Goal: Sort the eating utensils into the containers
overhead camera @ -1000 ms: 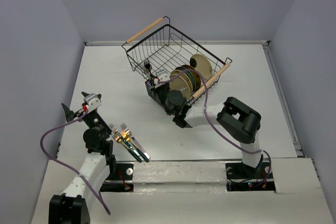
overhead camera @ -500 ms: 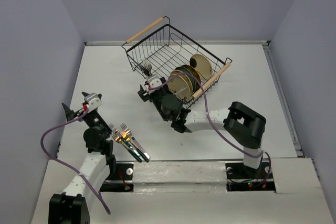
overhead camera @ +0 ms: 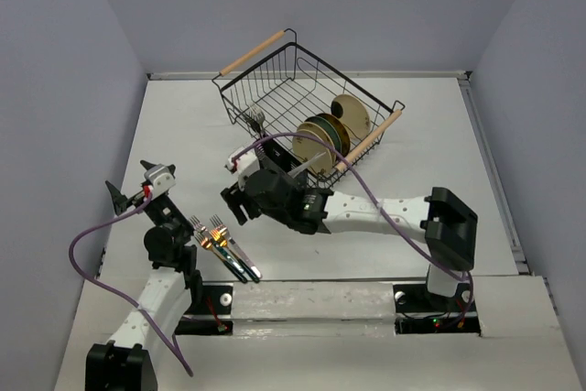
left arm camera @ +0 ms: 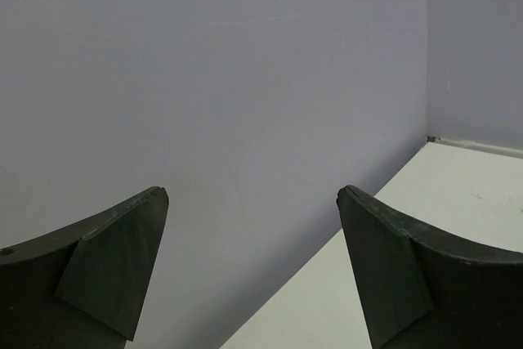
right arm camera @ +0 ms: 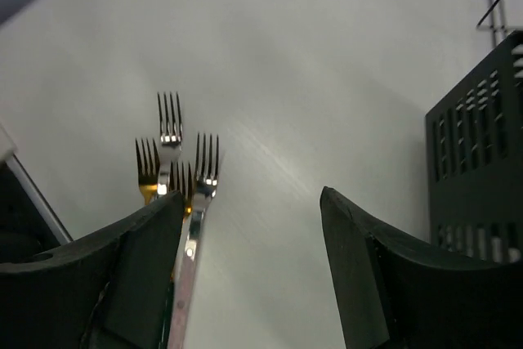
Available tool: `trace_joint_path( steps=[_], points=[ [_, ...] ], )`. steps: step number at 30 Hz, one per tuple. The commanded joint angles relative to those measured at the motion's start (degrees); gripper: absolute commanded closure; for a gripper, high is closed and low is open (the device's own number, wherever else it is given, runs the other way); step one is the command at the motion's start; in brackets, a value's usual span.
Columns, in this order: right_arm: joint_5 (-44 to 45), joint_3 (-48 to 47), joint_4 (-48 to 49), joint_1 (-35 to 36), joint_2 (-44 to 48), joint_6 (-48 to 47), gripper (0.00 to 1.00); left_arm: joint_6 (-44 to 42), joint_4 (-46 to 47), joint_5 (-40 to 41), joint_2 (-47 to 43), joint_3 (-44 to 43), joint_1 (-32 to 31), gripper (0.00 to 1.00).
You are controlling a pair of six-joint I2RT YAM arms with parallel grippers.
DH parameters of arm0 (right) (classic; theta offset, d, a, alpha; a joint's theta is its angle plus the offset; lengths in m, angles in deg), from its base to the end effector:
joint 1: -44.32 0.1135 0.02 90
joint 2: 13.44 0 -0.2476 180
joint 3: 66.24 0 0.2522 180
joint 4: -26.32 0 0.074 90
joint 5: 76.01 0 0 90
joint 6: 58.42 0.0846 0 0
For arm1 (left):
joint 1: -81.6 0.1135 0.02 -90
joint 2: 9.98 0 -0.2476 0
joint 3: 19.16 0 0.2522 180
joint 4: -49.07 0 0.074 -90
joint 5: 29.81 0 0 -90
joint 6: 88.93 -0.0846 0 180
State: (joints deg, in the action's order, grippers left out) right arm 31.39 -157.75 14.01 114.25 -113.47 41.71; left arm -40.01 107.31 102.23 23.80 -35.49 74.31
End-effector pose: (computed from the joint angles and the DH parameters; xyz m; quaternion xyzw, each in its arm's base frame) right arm 0.1806 0.4207 0.2649 -0.3312 0.7483 0.2655 0.5097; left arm 0.1643 0.0361 0.2649 -0.1383 0.4881 0.3895 0.7687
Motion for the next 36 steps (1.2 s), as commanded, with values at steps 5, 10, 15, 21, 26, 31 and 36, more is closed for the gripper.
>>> trace_joint_path(
  steps=[5,10,15,21,26,31,36],
  points=[
    [-3.26,-12.06,-23.95,5.39,-15.1,9.47,0.33,0.12,6.92,0.23,-1.7,9.95,0.26,0.01],
    [-4.75,-16.37,-25.18,6.53,-20.11,10.43,0.39,0.12,6.66,0.23,-1.88,9.95,0.35,0.01],
    [-3.88,-17.17,-25.62,6.53,-22.92,11.84,0.48,0.12,6.48,0.06,-2.05,9.95,0.35,0.01],
    [-2.91,-17.61,-26.15,6.53,-24.77,12.89,0.52,0.12,6.57,0.23,-1.96,9.95,0.35,0.01],
    [-0.71,-18.13,-27.82,6.53,-26.27,14.12,0.55,0.04,6.57,0.23,-1.88,9.95,0.35,0.01],
    [1.84,-17.7,-30.36,6.01,-26.8,15.88,0.57,0.12,6.74,0.23,-1.52,9.86,0.35,0.01],
    [3.24,-16.2,-30.9,5.48,-25.66,17.29,0.7,0.12,6.57,0.23,-1.44,9.95,0.26,0.01]
  ],
)
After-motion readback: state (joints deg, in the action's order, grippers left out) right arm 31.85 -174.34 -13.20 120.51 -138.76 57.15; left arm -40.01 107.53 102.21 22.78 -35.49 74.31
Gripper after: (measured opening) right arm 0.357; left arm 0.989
